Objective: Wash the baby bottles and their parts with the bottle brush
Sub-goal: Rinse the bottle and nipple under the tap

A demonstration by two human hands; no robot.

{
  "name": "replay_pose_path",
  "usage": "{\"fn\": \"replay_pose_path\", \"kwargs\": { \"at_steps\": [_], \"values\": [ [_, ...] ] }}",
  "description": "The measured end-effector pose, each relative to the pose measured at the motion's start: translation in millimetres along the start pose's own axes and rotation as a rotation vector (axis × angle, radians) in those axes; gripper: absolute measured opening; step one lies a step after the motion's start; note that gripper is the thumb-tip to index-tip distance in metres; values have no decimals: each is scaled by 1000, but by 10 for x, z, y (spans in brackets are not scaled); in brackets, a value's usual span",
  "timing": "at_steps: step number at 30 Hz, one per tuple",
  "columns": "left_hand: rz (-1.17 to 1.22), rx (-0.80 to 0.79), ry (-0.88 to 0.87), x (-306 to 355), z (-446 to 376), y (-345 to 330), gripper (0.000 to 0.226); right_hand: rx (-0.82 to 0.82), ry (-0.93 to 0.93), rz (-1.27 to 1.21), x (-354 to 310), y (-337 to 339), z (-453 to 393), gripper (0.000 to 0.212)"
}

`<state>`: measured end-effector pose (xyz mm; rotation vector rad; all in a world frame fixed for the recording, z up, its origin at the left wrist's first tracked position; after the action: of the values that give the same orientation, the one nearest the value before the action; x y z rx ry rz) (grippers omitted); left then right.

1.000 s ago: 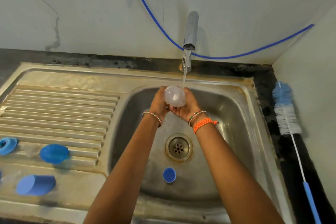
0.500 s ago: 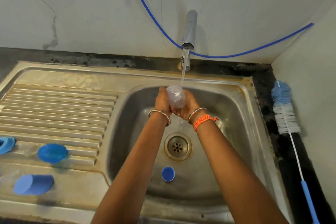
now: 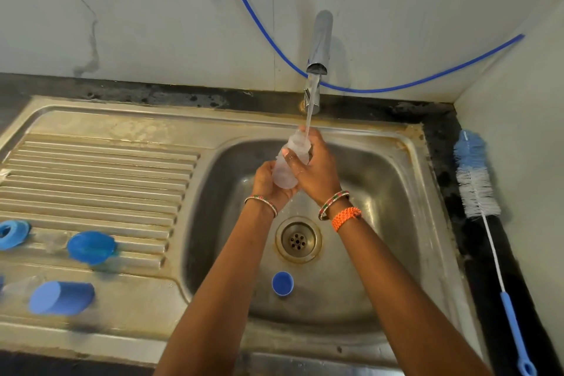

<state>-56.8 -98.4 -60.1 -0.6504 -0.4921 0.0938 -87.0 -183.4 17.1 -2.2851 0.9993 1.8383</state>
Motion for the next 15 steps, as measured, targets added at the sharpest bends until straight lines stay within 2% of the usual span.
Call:
{"fn": "replay_pose_path", "kwargs": {
  "at_steps": [1, 3, 5, 9, 10, 13, 15],
  "values": [
    [-18, -5, -19, 27, -9, -29, 40, 9, -67, -41, 45, 2, 15, 49],
    [-59, 8, -42, 63, -44, -59, 40, 26, -134, -79, 69, 32, 0, 43],
    [-81, 44, -56, 89, -77, -29, 36, 52, -92, -39, -15, 89, -36, 36],
    [-108, 167, -52, 119, -125, 170, 25, 182, 77, 79, -240, 152, -44, 38],
    [-113, 187, -48, 128, -134, 217, 24, 170, 75, 92, -195, 102, -32, 38],
    [-156, 243, -47, 167, -161, 335, 22, -55, -109, 195, 164, -193, 9, 39],
    [-189, 272, -51, 199, -143, 385, 28, -28, -143, 189, 223, -202, 2, 38]
  ]
}}
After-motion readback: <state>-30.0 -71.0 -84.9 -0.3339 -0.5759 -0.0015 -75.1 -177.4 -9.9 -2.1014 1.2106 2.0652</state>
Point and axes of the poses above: each hand's wrist, its own z-axis away from the middle knuckle, its own y-axis out of the back of the hand, x = y × z, the point moved 7 cm from there along -z, towards the middle knuckle, and after that the axes turned 11 degrees about y, right-handed, at the moved point
